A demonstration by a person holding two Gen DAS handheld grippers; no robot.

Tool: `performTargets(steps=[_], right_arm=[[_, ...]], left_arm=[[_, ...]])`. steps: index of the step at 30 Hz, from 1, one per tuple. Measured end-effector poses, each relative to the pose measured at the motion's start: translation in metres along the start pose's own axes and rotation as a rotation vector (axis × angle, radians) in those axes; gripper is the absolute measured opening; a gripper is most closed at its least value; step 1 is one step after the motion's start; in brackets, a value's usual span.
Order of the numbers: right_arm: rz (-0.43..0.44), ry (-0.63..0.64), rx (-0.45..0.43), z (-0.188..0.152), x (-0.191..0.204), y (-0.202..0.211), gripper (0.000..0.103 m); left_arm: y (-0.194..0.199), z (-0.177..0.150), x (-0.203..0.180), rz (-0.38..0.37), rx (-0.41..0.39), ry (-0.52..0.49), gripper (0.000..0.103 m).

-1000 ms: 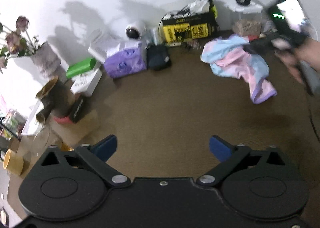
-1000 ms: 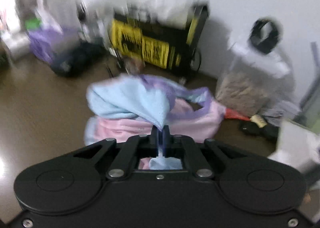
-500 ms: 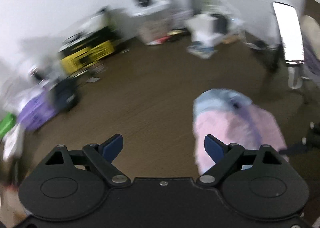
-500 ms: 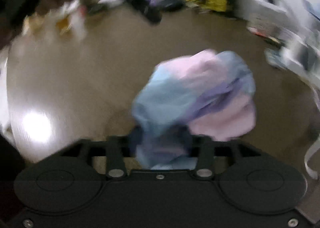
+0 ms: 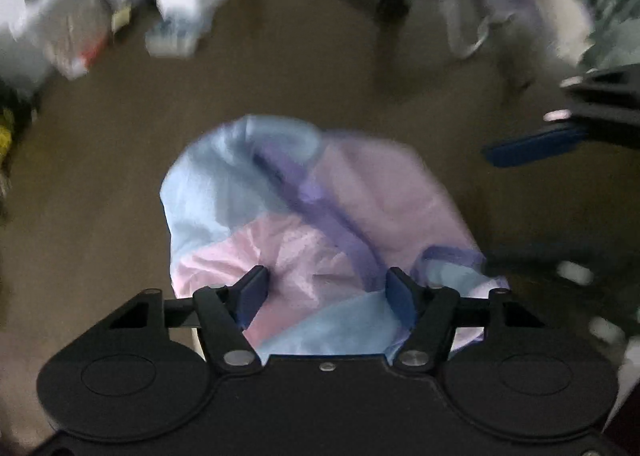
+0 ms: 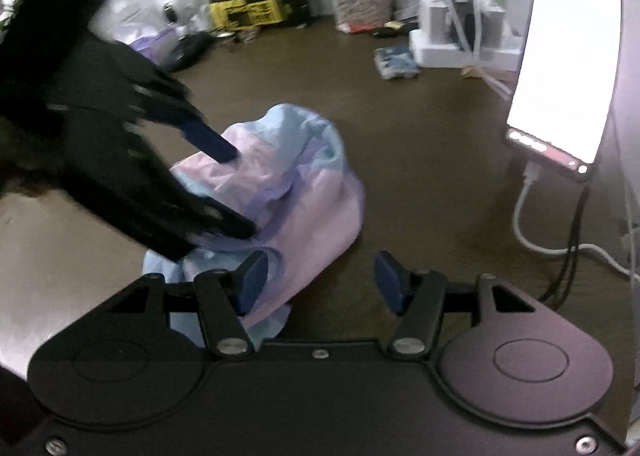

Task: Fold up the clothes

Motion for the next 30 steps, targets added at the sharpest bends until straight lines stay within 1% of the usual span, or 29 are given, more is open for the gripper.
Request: performTargets(steps=[1, 2, 3, 4, 6, 8, 9, 10, 11, 13, 15, 17, 19, 21, 23, 24, 25, 26, 27, 28, 29, 30], right_arm=[[0.019, 0.032, 0.014, -0.001, 0.006, -0.003, 0.064], [0.038, 0.061, 0.025, -0.003, 0.010, -0.005, 0.064], [0.058, 0.080, 0.032, -0.004, 0.015, -0.004, 0.064], [0.076, 0.094, 0.037, -0.004, 0.019, -0.004, 0.064], [0.108, 0.083, 0.027, 0.002, 0.023, -0.005, 0.064], [0.119, 0.085, 0.007, 0.011, 0.022, -0.004, 0.064], [0.120, 0.083, -0.001, 0.016, 0.020, -0.003, 0.064], [0.123, 0.075, -0.008, 0.019, 0.017, -0.002, 0.064], [0.130, 0.062, -0.017, 0.024, 0.014, -0.002, 0.064], [0.152, 0.029, -0.034, 0.035, 0.005, -0.003, 0.064], [0.200, -0.047, -0.059, 0.054, -0.004, -0.007, 0.064], [0.217, -0.104, -0.055, 0.069, -0.009, -0.016, 0.064], [0.218, -0.138, -0.039, 0.081, -0.014, -0.029, 0.064], [0.179, -0.147, 0.019, 0.088, -0.009, -0.052, 0.064], [0.160, -0.161, 0.070, 0.091, -0.004, -0.069, 0.064], [0.182, -0.169, 0.082, 0.090, -0.001, -0.075, 0.058], [0.196, -0.171, 0.093, 0.090, 0.001, -0.079, 0.028], [0.179, -0.157, 0.097, 0.091, 0.005, -0.080, 0.011], [0.159, -0.139, 0.095, 0.091, 0.009, -0.079, 0.002], [0.134, -0.112, 0.074, 0.092, 0.014, -0.074, 0.002], [0.136, -0.092, 0.059, 0.091, 0.018, -0.067, 0.002], [0.139, -0.065, 0.031, 0.093, 0.026, -0.056, 0.002]], left_arm=[[0.000, 0.000, 0.002, -0.001, -0.004, 0.015, 0.020], [0.003, -0.001, 0.005, 0.002, -0.008, 0.031, 0.012], [0.005, -0.002, 0.009, 0.001, -0.011, 0.046, 0.009], [0.009, -0.002, 0.011, -0.008, -0.018, 0.061, 0.008], [0.020, -0.006, 0.015, 0.002, -0.042, 0.084, 0.007], [0.033, -0.011, 0.020, 0.024, -0.074, 0.123, 0.007], [0.039, -0.013, 0.022, 0.024, -0.089, 0.140, 0.007], [0.046, -0.017, 0.024, -0.006, -0.127, 0.172, 0.007], [0.057, -0.021, 0.028, -0.052, -0.182, 0.219, 0.007], [0.067, -0.029, 0.035, -0.093, -0.240, 0.285, 0.007], [0.074, -0.042, 0.041, -0.073, -0.290, 0.321, 0.007], [0.075, -0.059, 0.046, -0.052, -0.315, 0.356, 0.007], [0.077, -0.070, 0.052, -0.069, -0.342, 0.403, 0.007], [0.086, -0.080, 0.057, -0.091, -0.372, 0.443, 0.007], [0.087, -0.089, 0.059, -0.090, -0.373, 0.459, 0.007], [0.085, -0.091, 0.060, -0.086, -0.362, 0.457, 0.007], [0.084, -0.091, 0.061, -0.081, -0.347, 0.451, 0.008], [0.080, -0.095, 0.063, -0.064, -0.326, 0.464, 0.010], [0.078, -0.099, 0.066, -0.053, -0.314, 0.475, 0.025], [0.077, -0.104, 0.068, -0.035, -0.302, 0.483, 0.048], [0.078, -0.109, 0.069, -0.005, -0.291, 0.490, 0.058], [0.079, -0.114, 0.070, 0.015, -0.290, 0.489, 0.066]])
Point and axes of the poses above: each gripper's, at about its wrist camera, not at the fingertips, and y roughly against the way its jaws point, x to its left, z to its top, the point moved 6 cm from there along -y, roughly the way its jaws point, and after that the axes turned 12 degrees about x, right-handed, at the moved point
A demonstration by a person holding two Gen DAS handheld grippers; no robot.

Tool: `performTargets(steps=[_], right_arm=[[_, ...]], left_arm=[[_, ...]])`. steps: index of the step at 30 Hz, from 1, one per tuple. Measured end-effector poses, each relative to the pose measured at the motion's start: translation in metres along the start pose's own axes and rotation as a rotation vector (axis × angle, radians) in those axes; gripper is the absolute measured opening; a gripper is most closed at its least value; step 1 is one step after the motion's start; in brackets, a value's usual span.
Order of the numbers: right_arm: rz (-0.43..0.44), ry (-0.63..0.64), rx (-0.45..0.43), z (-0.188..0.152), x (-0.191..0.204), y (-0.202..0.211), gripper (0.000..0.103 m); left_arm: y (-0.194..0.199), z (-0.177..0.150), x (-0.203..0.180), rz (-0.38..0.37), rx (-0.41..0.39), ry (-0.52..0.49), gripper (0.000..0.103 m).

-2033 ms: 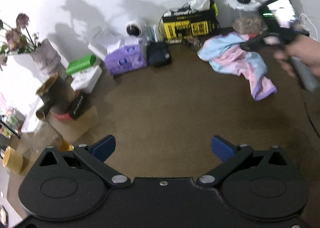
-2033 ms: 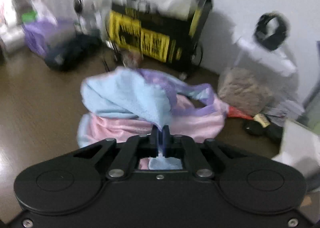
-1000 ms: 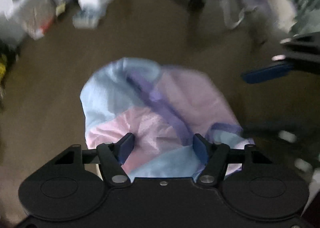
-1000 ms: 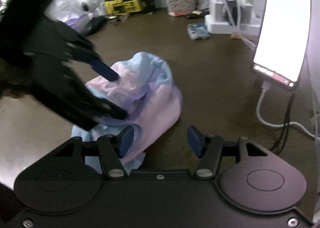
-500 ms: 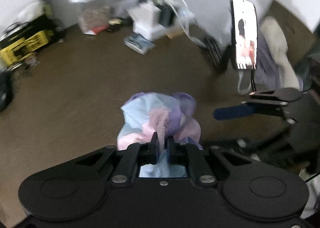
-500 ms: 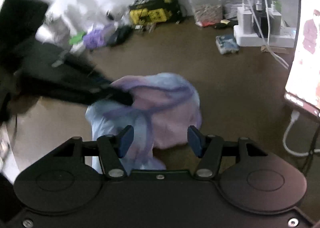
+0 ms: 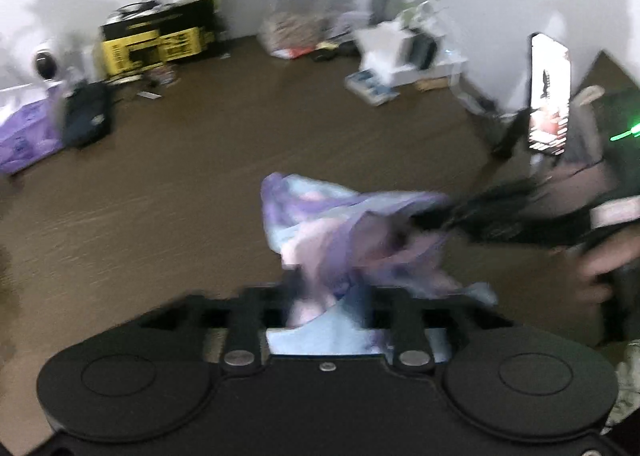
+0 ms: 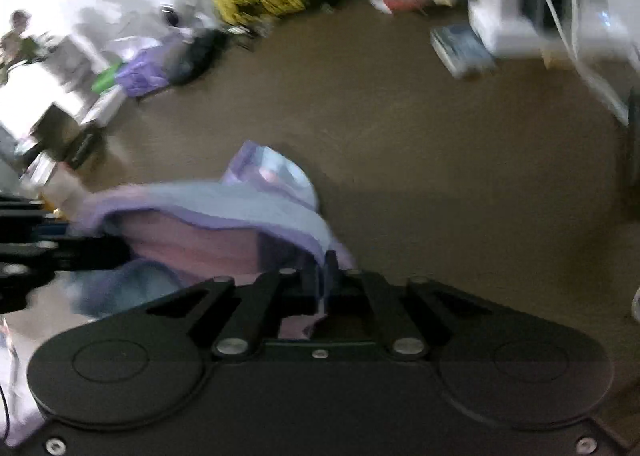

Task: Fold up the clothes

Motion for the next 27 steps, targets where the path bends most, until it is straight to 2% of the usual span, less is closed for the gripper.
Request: performTargets(steps=[2, 4, 7, 12, 14, 15, 16, 17, 19, 22, 24, 27], right_arm=[[-0.011, 0.041, -0.036, 0.000, 0.014, 0.014, 0.002], [-0.024, 0.096, -0.074, 0.000, 0.028, 0.027, 0.002], [-0.003, 0.139, -0.106, 0.000, 0.041, 0.038, 0.002], [-0.046, 0.234, -0.125, -0.010, 0.063, 0.049, 0.002], [-0.046, 0.228, -0.122, -0.013, 0.066, 0.052, 0.002], [-0.040, 0.212, -0.124, -0.015, 0.067, 0.055, 0.002], [-0.036, 0.200, -0.127, -0.016, 0.069, 0.058, 0.002], [-0.039, 0.203, -0.129, -0.018, 0.069, 0.060, 0.002], [-0.050, 0.214, -0.131, -0.020, 0.071, 0.062, 0.002], [-0.075, 0.199, -0.131, -0.023, 0.070, 0.061, 0.002], [-0.120, 0.147, -0.118, -0.023, 0.063, 0.055, 0.003], [-0.177, 0.061, -0.068, -0.026, 0.057, 0.033, 0.020]], left_arm=[[0.010, -0.001, -0.004, 0.016, -0.045, -0.059, 0.067], [0.013, 0.001, -0.013, 0.033, -0.068, -0.129, 0.073], [0.002, 0.003, -0.030, 0.148, -0.087, -0.282, 0.073], [-0.011, 0.006, -0.043, 0.169, -0.089, -0.412, 0.073], [-0.022, 0.003, -0.053, 0.167, -0.065, -0.522, 0.070], [-0.026, 0.002, -0.055, 0.171, -0.059, -0.547, 0.052], [-0.031, 0.002, -0.055, 0.184, -0.052, -0.566, 0.025], [-0.038, 0.000, -0.054, 0.205, -0.040, -0.590, 0.014], [-0.041, 0.001, -0.051, 0.214, -0.041, -0.599, 0.005], [-0.031, 0.005, -0.042, 0.231, -0.049, -0.588, 0.005], [-0.020, 0.010, -0.034, 0.246, -0.048, -0.531, 0.004], [-0.006, 0.021, -0.022, 0.217, -0.037, -0.353, 0.004]])
Point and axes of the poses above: each gripper's, at about its wrist camera, not at the fingertips, and y roughly against the way its jaws point, x to its left, z to its top, the point moved 6 cm from there along -y, roughly the way its jaws point, and after that the axes turned 12 degrees about x, right-handed, at the moved point
